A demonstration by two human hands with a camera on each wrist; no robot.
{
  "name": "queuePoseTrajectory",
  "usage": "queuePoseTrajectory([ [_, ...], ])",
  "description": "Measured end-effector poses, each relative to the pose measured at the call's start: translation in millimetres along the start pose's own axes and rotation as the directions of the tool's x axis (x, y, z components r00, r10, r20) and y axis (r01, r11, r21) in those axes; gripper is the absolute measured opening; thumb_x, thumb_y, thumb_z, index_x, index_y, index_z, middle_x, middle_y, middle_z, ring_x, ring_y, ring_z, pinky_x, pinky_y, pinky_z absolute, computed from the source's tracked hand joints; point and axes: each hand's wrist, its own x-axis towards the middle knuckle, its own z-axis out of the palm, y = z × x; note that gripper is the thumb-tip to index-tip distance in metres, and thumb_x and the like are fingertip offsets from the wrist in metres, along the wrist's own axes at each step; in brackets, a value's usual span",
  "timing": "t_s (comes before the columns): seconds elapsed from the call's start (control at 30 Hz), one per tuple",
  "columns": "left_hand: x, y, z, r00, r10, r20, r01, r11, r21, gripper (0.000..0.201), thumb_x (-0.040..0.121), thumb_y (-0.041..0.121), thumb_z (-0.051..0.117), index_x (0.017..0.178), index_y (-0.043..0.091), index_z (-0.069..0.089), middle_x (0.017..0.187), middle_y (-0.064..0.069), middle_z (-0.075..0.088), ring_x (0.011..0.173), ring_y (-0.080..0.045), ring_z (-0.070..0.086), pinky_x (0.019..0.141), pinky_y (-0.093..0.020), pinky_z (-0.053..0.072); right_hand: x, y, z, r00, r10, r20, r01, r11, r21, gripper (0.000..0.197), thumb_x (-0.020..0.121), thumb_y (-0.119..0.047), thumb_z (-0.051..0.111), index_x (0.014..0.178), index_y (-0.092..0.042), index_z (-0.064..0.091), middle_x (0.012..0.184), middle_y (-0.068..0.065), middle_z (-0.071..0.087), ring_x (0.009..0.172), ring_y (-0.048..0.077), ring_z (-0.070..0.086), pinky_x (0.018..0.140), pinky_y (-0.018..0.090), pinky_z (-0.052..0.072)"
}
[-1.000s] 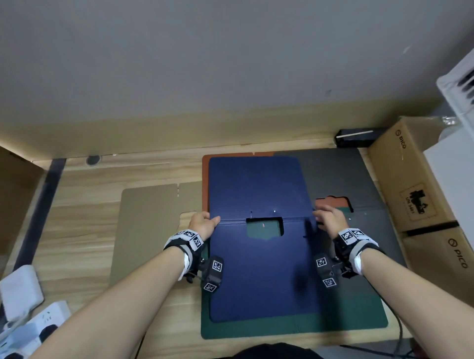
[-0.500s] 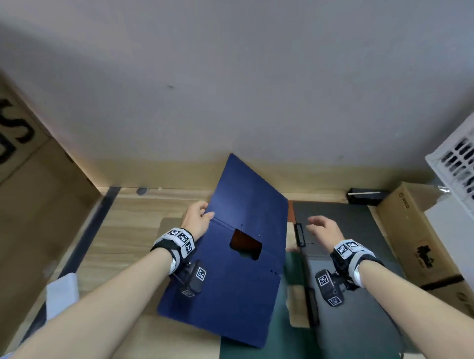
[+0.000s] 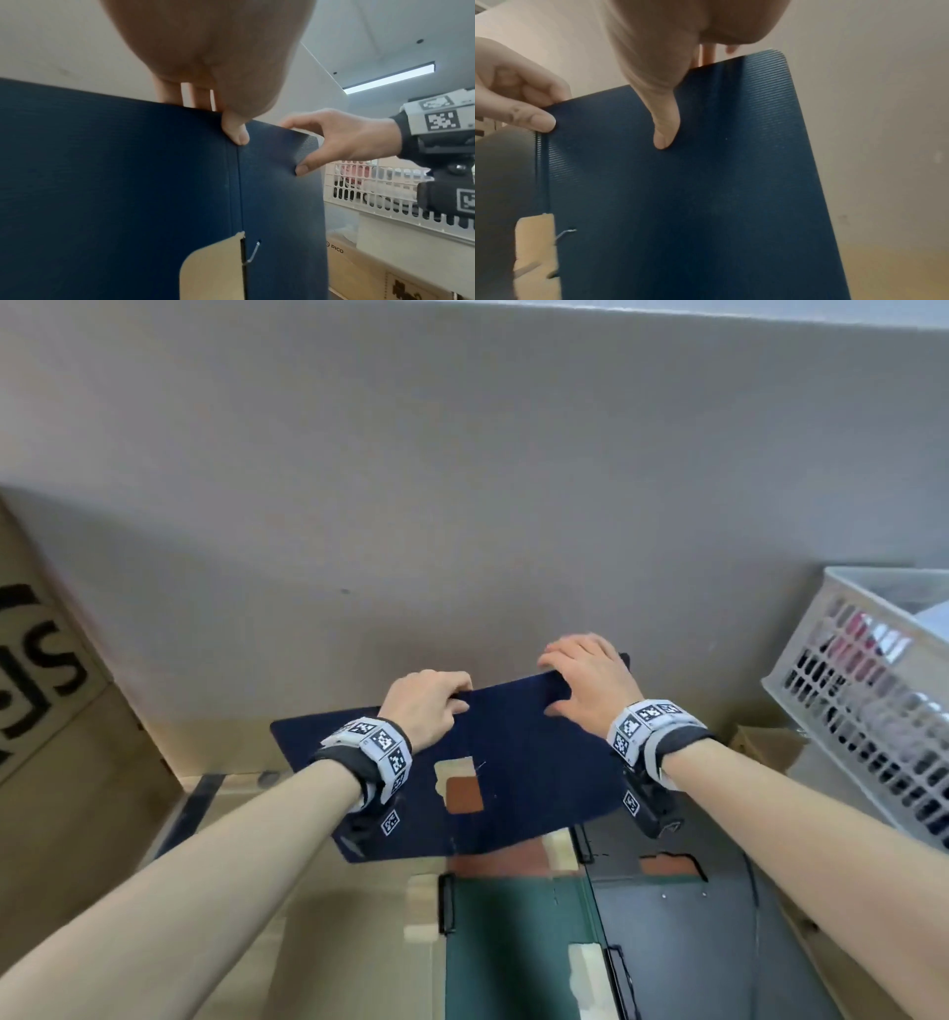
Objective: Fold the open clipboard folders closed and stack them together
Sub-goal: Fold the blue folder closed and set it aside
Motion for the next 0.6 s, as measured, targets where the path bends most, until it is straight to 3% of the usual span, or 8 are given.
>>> queuePoseTrajectory([
  [0.07, 4.7, 5.3, -1.0, 0.998, 0.044, -0.040, -0.042, 0.997, 0.057, 0.006, 0.091, 0.026, 0.058, 0.096, 0.024, 0.061, 0.089, -0.003, 0.071, 0.087, -0.032, 0.062, 0.066, -0.032, 0.037, -3.6, 1.4, -10.6, 0.990, 0.108, 0.086, -0.112, 0.993, 0.040, 0.017, 0.083, -0.033, 0.068, 0.099, -0.029, 0.065, 0.099, -0.003, 0.068, 0.100, 0.026, 0.061, 0.085, 0.034, 0.044],
  [0.13, 6.4, 10.8, 3.6, 0.995, 0.076, -0.062, -0.069, 0.991, 0.113, 0.005, 0.092, 0.025, 0.056, 0.095, 0.024, 0.060, 0.086, -0.004, 0.070, 0.083, -0.033, 0.063, 0.065, -0.031, 0.035, -10.9, 5.3, -9.0, 0.975, 0.185, 0.126, -0.192, 0.980, 0.049, 0.010, 0.089, -0.029, 0.058, 0.095, -0.030, 0.067, 0.093, -0.001, 0.069, 0.088, 0.029, 0.064, 0.072, 0.034, 0.049],
  [0.27, -4.2, 14.0, 37.7, 0.995, 0.097, 0.039, -0.102, 0.979, 0.176, 0.003, 0.092, 0.025, 0.054, 0.093, 0.024, 0.057, 0.087, -0.002, 0.071, 0.084, -0.033, 0.064, 0.067, -0.033, 0.043, -38.2, 11.2, 18.2, 0.945, 0.182, 0.272, -0.213, 0.973, 0.090, 0.027, 0.093, -0.029, 0.052, 0.111, -0.039, 0.070, 0.110, -0.005, 0.072, 0.100, 0.026, 0.066, 0.084, 0.035, 0.053],
  [0.37, -23.9, 13.4, 73.9, 0.984, 0.088, 0.158, -0.115, 0.978, 0.172, 0.007, 0.090, 0.022, 0.055, 0.096, 0.025, 0.058, 0.094, -0.001, 0.071, 0.091, -0.032, 0.065, 0.067, -0.033, 0.039, -66.4, 11.1, 49.9, 0.899, 0.149, 0.412, -0.224, 0.965, 0.140, 0.028, 0.094, -0.031, 0.055, 0.117, -0.038, 0.068, 0.119, -0.008, 0.070, 0.109, 0.023, 0.065, 0.088, 0.033, 0.051],
  [0.5, -57.2, 17.4, 118.4, 0.943, 0.088, 0.322, -0.129, 0.986, 0.106, 0.010, 0.088, 0.021, 0.058, 0.096, 0.026, 0.061, 0.096, 0.000, 0.072, 0.094, -0.029, 0.065, 0.072, -0.034, 0.048, -102.5, 4.2, 93.1, 0.800, 0.137, 0.584, -0.280, 0.946, 0.161, 0.034, 0.087, -0.024, 0.057, 0.116, -0.037, 0.069, 0.114, -0.007, 0.071, 0.104, 0.021, 0.066, 0.084, 0.030, 0.051],
  [0.6, -79.1, 20.8, 146.1, 0.891, 0.082, 0.447, -0.111, 0.993, 0.037, 0.023, 0.083, 0.011, 0.056, 0.099, 0.025, 0.064, 0.104, -0.002, 0.070, 0.097, -0.031, 0.063, 0.079, -0.035, 0.050, -124.4, 2.5, 116.1, 0.742, 0.135, 0.657, -0.314, 0.936, 0.162, 0.044, 0.079, -0.020, 0.060, 0.118, -0.037, 0.067, 0.121, -0.011, 0.068, 0.111, 0.018, 0.063, 0.092, 0.030, 0.051],
])
